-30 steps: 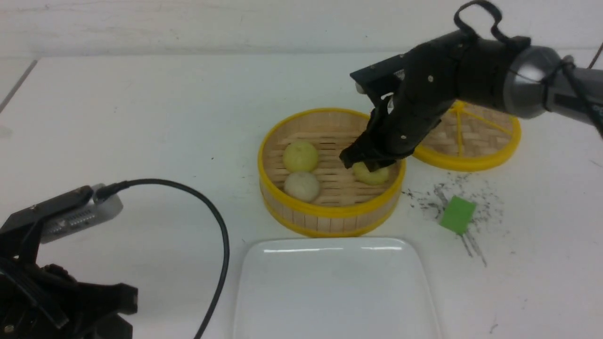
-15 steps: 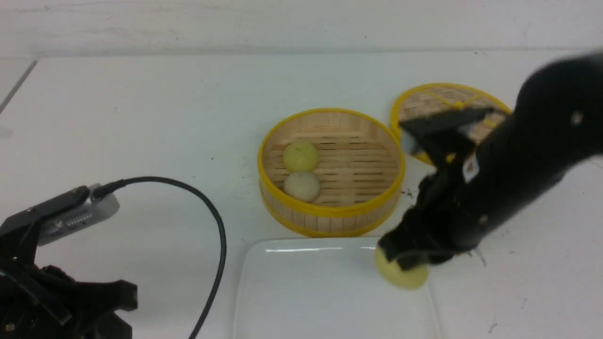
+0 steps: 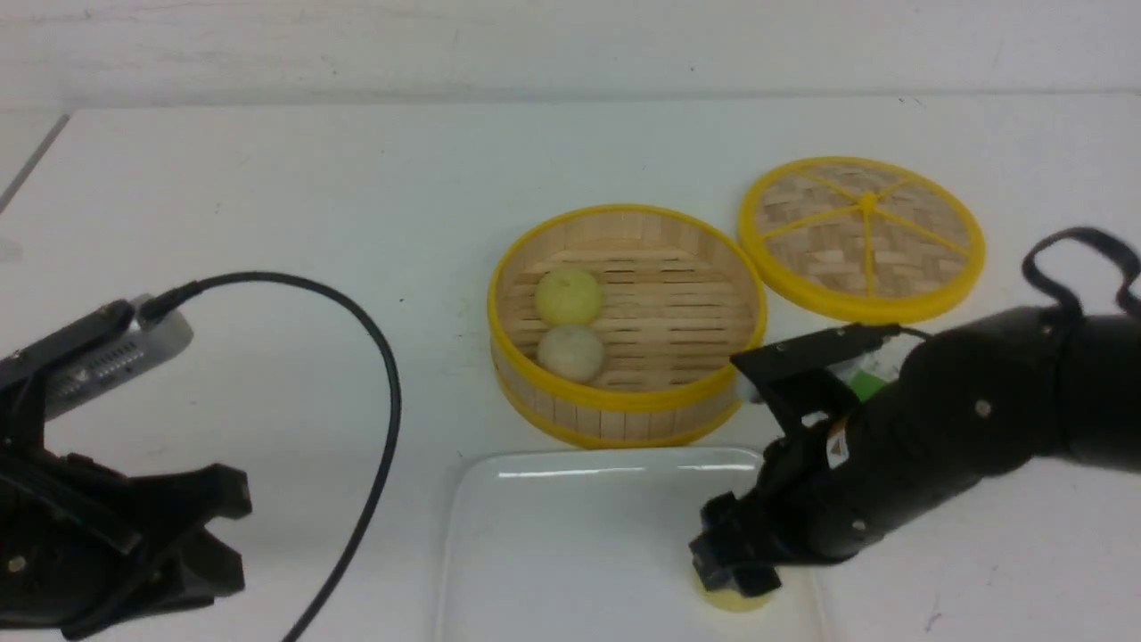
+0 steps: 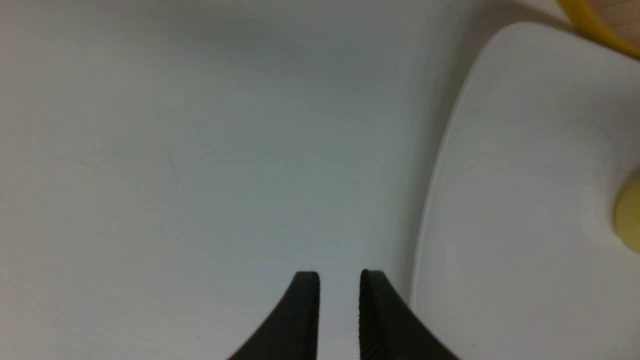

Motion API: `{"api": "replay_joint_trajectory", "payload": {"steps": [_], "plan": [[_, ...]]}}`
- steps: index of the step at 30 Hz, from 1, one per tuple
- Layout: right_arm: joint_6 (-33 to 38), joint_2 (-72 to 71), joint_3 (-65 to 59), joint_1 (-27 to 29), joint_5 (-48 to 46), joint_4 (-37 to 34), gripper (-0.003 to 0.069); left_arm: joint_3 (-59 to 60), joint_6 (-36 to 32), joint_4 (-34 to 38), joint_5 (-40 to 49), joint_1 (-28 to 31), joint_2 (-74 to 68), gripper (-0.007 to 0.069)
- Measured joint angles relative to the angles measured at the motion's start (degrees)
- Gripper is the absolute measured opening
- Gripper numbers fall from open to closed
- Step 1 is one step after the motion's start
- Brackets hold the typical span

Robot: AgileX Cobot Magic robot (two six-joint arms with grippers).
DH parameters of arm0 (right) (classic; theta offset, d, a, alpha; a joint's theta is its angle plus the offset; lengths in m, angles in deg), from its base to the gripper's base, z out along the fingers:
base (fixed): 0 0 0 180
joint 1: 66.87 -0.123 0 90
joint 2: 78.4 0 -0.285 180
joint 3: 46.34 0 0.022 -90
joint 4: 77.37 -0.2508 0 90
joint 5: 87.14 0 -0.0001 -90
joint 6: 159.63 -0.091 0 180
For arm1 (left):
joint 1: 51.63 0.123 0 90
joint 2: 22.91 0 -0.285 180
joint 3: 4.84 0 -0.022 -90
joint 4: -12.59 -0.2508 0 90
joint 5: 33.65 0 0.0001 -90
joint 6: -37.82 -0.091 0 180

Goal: Put the steamed buns into the plate on the white tablecloth.
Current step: 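Move the steamed bun from the bamboo steamer onto the white plate with the right gripper, then reach into the bamboo steamer and grasp a bun with the left gripper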

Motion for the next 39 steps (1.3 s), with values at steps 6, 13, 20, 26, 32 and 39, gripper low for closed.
{"api": "replay_joint_trajectory", "payload": {"steps": [6,13,20,26,32,39], "plan": [[0.0,-11.9,9.7,4.9,-14.7,10.3,0.0445,-10.0,0.0,-0.4,2.3,-0.6,-1.3,0.0277],[0.0,-27.6,6.7,12.2,-28.1,15.1,0.0007,-18.2,0.0,-0.4,1.3,-11.5,-12.3,0.0325],[-0.2,-38.8,-4.3,15.3,-29.1,15.6,-0.0015,-33.5,0.0,-1.1,-0.9,-22.2,-32.0,0.0332],[-0.2,-41.1,-10.0,15.4,-26.8,15.6,-0.0013,-55.3,0.8,-7.1,4.0,-27.0,-51.2,0.0386],[-0.2,-41.1,-11.7,15.4,-23.1,15.6,-0.0011,-76.3,2.6,-15.9,15.3,-30.0,-68.5,0.0413],[-0.2,-41.1,-11.7,15.4,-21.7,15.6,-0.0008,-84.5,7.7,-22.9,17.4,-31.0,-74.9,0.0413]]}}
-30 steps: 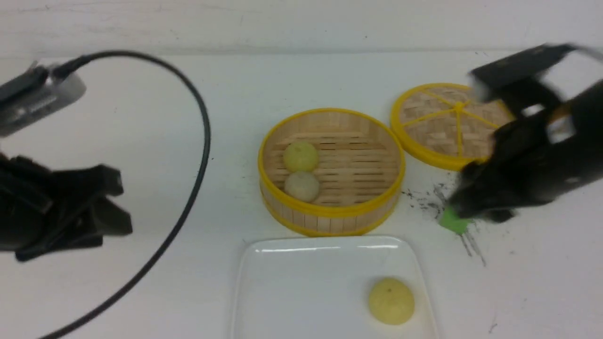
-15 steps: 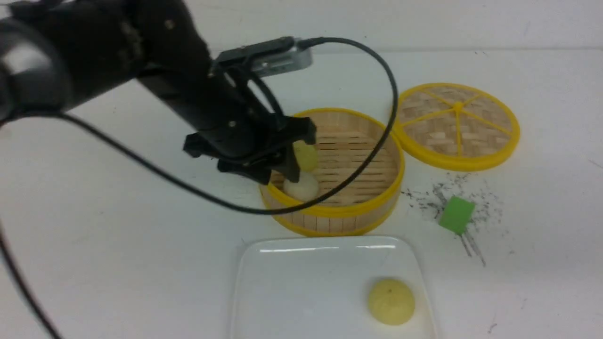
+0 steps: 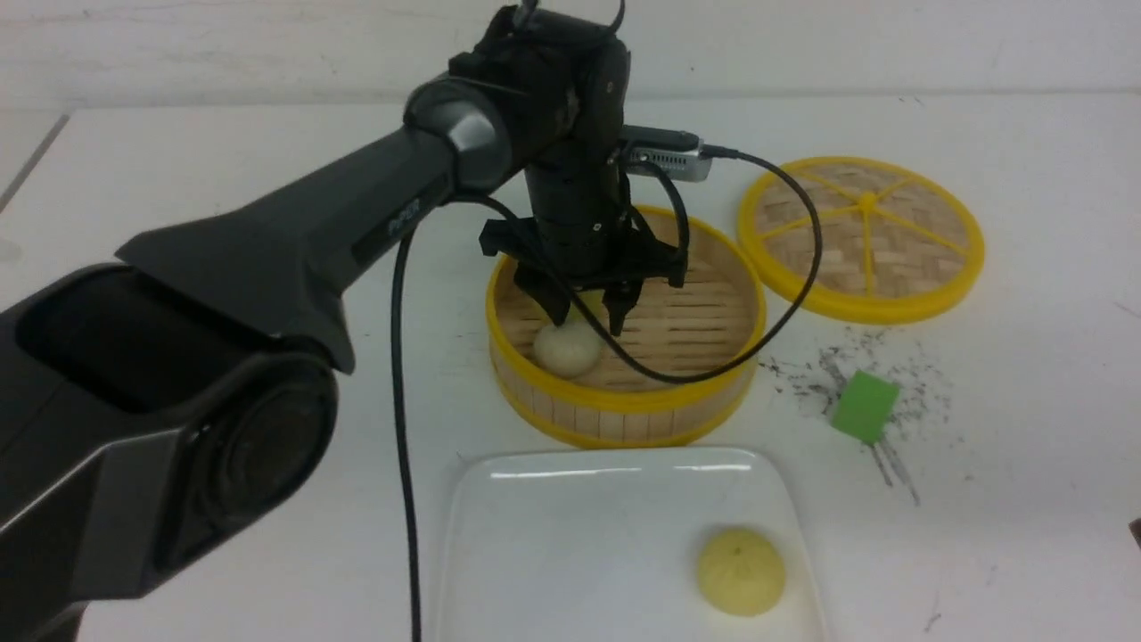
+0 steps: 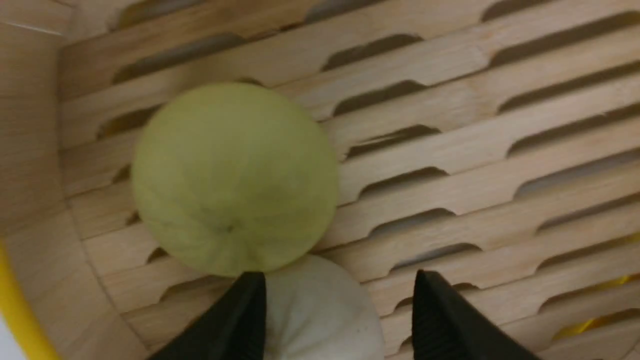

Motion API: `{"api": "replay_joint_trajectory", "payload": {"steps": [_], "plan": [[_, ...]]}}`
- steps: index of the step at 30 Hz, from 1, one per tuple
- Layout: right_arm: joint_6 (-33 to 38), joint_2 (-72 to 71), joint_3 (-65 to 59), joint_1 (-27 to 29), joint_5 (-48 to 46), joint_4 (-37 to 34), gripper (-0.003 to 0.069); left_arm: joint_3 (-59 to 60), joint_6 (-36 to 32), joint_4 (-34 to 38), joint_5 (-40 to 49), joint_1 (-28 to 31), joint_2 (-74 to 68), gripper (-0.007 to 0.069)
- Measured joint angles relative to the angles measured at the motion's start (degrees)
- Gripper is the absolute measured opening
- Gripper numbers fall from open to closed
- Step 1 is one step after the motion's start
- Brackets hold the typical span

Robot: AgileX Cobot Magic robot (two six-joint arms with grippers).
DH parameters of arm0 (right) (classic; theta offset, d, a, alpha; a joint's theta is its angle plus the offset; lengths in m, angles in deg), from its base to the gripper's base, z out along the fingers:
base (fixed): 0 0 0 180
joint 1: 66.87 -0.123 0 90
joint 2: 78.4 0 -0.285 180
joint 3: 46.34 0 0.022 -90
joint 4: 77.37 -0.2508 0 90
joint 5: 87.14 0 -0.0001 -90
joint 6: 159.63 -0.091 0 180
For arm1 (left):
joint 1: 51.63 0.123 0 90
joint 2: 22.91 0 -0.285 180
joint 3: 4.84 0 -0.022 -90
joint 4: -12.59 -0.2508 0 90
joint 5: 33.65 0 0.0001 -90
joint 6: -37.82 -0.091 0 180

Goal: Put the steamed buns into the plate on the white tablecloth.
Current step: 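Reach into the bamboo steamer and grasp a bun with the left gripper, then carry the bun from the bamboo steamer to the plate with the left gripper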

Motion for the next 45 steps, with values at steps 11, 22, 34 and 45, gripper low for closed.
{"api": "replay_joint_trajectory", "payload": {"steps": [11,22,34,45], "plan": [[0.0,0.0,0.0,0.0,1.2,0.0,-0.0006,0.0,6.4,-1.0,0.4,-0.6,0.9,0.0413],[0.0,0.0,0.0,0.0,1.5,0.0,0.0000,-0.2,6.8,-2.4,0.6,-0.6,2.7,0.0413],[0.0,0.0,0.0,0.0,1.6,-0.2,0.0006,9.3,6.1,-2.3,-0.1,-0.6,2.4,0.0413],[0.0,0.0,0.0,0.0,1.6,-1.3,0.0013,8.6,7.1,-3.2,-0.2,-0.6,3.0,0.0148]]}}
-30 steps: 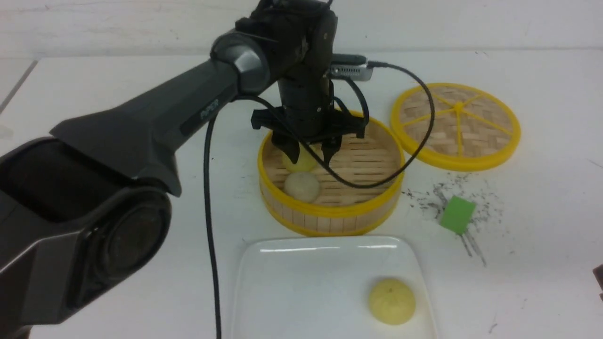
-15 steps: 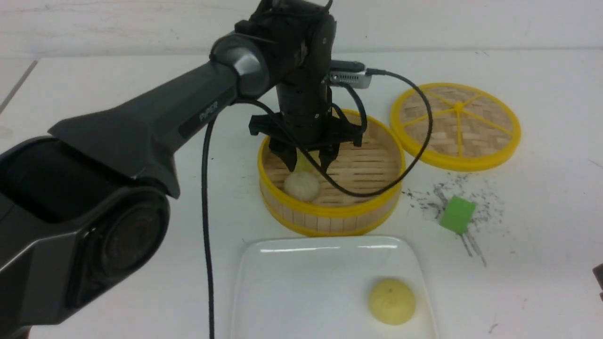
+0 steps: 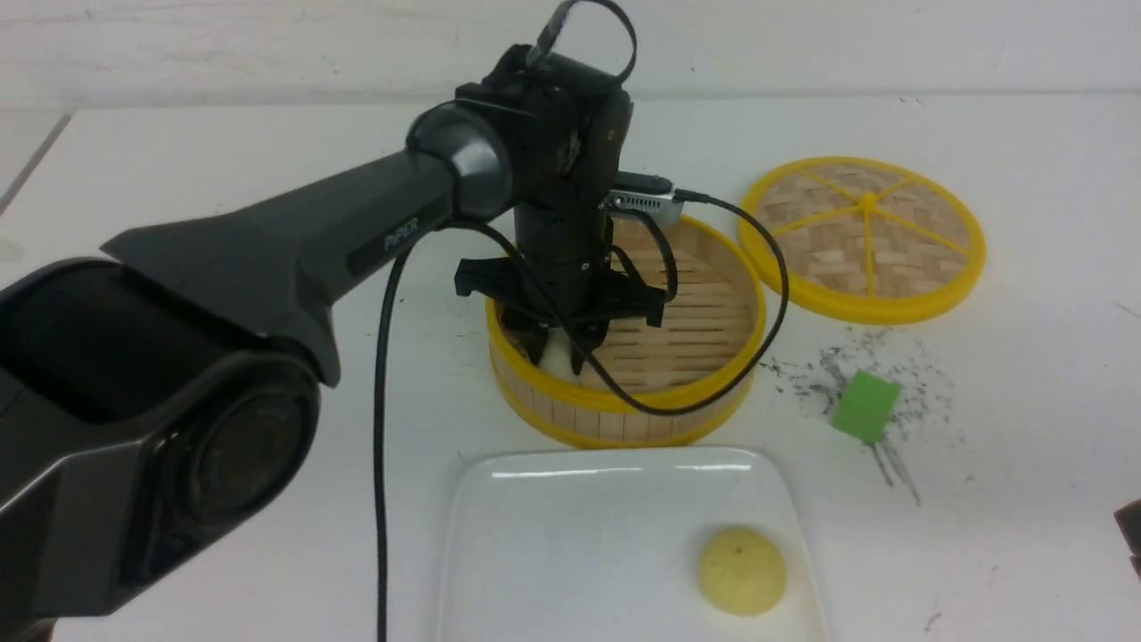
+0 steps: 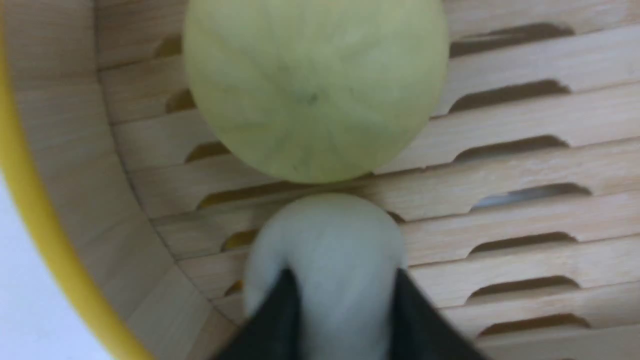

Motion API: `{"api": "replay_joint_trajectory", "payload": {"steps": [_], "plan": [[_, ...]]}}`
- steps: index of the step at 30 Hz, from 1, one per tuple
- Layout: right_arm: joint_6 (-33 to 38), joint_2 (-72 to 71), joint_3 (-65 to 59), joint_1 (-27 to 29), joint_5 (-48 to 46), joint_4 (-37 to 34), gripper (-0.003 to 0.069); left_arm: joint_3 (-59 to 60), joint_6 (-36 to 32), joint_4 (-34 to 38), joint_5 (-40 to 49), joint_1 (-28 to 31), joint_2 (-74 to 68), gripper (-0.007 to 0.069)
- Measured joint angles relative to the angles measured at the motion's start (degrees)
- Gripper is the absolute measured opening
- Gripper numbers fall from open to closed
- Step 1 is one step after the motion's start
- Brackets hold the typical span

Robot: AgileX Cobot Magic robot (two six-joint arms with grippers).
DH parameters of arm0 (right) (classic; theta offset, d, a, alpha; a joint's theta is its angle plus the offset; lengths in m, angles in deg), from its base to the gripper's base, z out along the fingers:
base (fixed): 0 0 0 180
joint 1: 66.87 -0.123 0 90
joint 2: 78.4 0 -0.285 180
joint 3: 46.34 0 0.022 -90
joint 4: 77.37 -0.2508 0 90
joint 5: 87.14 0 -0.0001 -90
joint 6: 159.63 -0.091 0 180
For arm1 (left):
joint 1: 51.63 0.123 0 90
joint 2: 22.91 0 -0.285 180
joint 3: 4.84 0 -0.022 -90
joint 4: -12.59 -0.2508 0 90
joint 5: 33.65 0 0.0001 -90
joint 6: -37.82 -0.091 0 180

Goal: Put the steamed buns into the plate on the white tablecloth.
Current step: 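Carry the bun from the bamboo steamer to the plate with the left gripper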

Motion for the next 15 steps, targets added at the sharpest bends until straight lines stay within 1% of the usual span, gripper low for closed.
{"api": "replay_joint_trajectory", "payload": {"steps": [1,3,5,8,10,12,15], "plan": [[0.0,0.0,0.0,0.0,0.0,0.0,0.0013,-0.3,0.0,0.1,0.1,0.0,0.2,0.0137],[0.0,0.0,0.0,0.0,0.0,0.0,0.0014,-1.8,0.0,0.3,0.7,0.0,1.4,0.0050],[0.0,0.0,0.0,0.0,-0.1,0.0,0.0015,-3.4,0.0,1.0,0.6,0.0,3.3,0.0030],[0.0,0.0,0.0,0.0,-0.1,0.0,0.0018,-4.5,-0.1,2.3,0.6,0.0,7.9,0.0027],[0.0,0.0,0.0,0.0,-0.1,-0.2,0.0020,-3.8,-1.7,4.5,0.6,0.0,15.0,0.0027],[0.0,0.0,0.0,0.0,-0.1,-0.5,0.0022,-2.5,-2.3,5.1,0.6,0.0,17.8,0.0027],[0.0,0.0,0.0,0.0,-0.1,-0.9,0.0027,7.0,-3.1,6.5,0.9,-0.4,26.5,0.0034]]}}
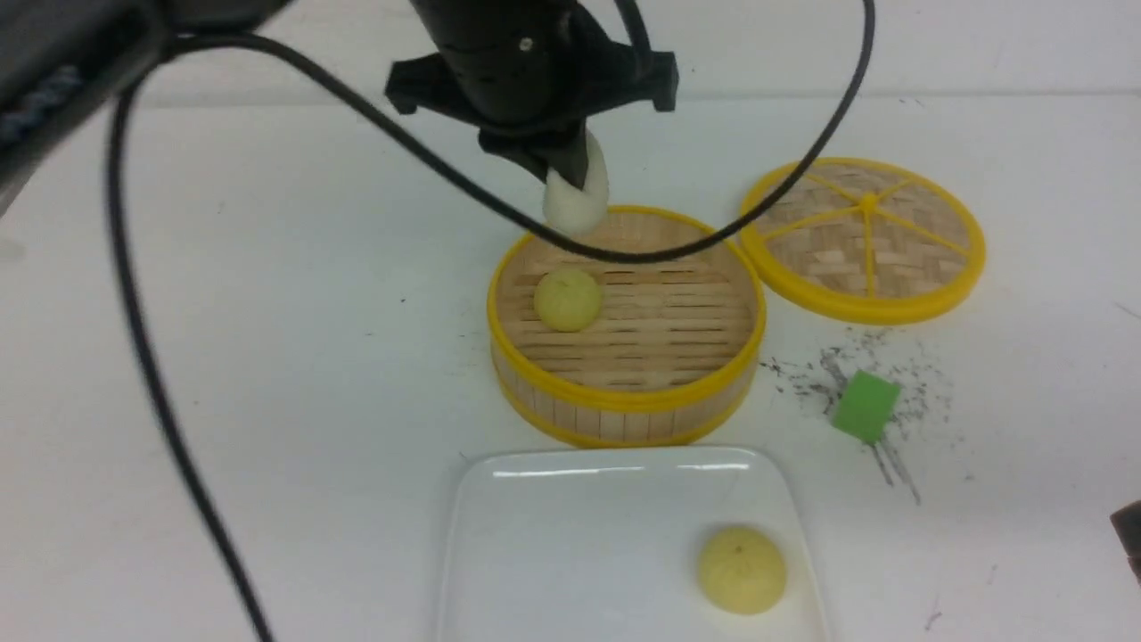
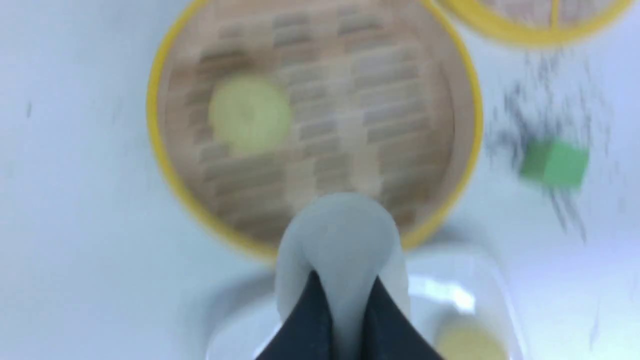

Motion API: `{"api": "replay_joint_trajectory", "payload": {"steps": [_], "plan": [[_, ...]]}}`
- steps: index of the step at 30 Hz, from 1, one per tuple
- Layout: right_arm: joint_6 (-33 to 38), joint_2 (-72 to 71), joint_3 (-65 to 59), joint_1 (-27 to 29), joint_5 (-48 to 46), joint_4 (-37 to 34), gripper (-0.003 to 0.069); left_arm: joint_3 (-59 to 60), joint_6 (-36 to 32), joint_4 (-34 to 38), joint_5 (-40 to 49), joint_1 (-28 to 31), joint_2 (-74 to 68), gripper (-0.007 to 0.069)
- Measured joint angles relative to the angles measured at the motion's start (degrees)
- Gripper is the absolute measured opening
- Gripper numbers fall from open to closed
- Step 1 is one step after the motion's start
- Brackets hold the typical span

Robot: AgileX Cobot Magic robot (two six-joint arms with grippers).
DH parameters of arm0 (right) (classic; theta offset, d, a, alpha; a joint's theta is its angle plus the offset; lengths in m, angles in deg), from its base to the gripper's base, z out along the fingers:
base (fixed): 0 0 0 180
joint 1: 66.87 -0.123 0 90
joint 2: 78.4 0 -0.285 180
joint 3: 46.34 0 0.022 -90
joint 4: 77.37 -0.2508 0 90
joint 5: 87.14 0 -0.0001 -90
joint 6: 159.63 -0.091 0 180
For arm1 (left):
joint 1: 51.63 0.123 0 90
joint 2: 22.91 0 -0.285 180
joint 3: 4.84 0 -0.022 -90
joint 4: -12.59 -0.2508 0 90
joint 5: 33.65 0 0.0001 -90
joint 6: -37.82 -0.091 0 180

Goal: Put the steamed buns into the plate on the white tablecloth.
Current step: 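Carry the bun from the bamboo steamer to the plate with the left gripper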

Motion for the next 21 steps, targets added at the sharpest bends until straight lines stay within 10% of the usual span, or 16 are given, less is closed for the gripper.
{"api": "replay_joint_trajectory", "payload": {"steps": [14,21], "plan": [[0.0,0.0,0.0,0.0,0.0,-0.7,0.0036,30.8,10.5,-4.7,-8.9,-12.5,-2.7,0.0155],[0.0,0.0,0.0,0.0,-0.1,-1.7,0.0044,30.6,13.7,-6.3,-11.2,-12.6,-5.5,0.0396]]}}
